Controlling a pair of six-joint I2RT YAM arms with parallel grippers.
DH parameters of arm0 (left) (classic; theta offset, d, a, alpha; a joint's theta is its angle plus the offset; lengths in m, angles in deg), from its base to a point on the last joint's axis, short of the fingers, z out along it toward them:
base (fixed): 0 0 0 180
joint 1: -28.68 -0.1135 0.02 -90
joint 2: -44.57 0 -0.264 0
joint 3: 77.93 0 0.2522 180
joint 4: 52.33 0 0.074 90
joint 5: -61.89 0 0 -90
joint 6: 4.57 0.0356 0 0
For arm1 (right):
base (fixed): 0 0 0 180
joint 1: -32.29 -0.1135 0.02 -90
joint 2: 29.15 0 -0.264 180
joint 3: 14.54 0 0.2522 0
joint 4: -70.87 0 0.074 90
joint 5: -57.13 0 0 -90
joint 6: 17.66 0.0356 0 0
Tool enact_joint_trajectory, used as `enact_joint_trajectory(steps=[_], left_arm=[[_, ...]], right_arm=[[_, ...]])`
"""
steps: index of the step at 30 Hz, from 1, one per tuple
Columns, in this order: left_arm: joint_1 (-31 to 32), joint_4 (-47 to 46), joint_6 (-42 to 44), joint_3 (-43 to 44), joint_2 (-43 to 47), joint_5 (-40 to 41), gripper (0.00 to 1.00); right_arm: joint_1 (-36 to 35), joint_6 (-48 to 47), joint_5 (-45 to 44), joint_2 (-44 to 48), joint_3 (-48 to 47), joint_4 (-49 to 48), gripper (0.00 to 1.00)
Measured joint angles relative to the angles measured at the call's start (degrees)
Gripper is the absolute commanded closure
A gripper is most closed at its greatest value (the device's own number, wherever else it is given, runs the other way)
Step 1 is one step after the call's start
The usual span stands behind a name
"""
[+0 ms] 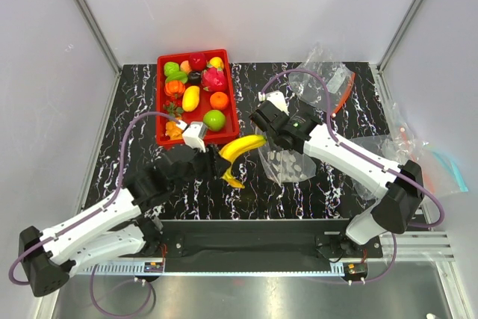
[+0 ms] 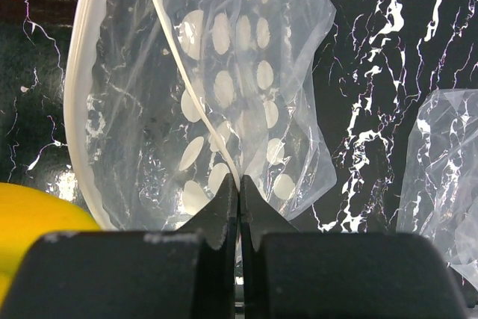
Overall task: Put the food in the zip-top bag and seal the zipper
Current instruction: Pick up the fake fruit from the bin, then place the fake fruit in the zipper food storage bag.
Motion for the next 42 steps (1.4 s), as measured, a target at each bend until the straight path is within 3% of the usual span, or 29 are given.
enact_joint_trajectory(steps=[11,20,21,28,31,42], left_arm=[[5.6,3.5,3.1,6.1,-11.7,8.6,0.79],[8.6,12.3,4.0,17.4,-22.9,18.9,0.79],[9.0,12.7,4.2,18.1,-23.7,19.4,0.84],[10.8,16.3,5.5,23.2,-30.8,21.0,0.86],[11.2,17.1,5.7,24.7,-33.1,21.2,0.81],[10.8,20.4,7.8,29.0,-34.0,15.8,0.78]], right_arm=[[0.1,0.1,0.6,0.0,0.0,0.0,1.0],[0.1,0.5,3.1,0.0,-0.3,0.2,1.0],[0.1,0.6,3.7,0.0,-0.3,0.1,1.0],[0.1,1.0,7.5,0.3,0.0,-1.9,1.0],[0.1,1.2,8.8,1.3,1.2,-3.5,1.0],[0.1,1.9,15.9,7.7,12.2,-13.1,1.0]])
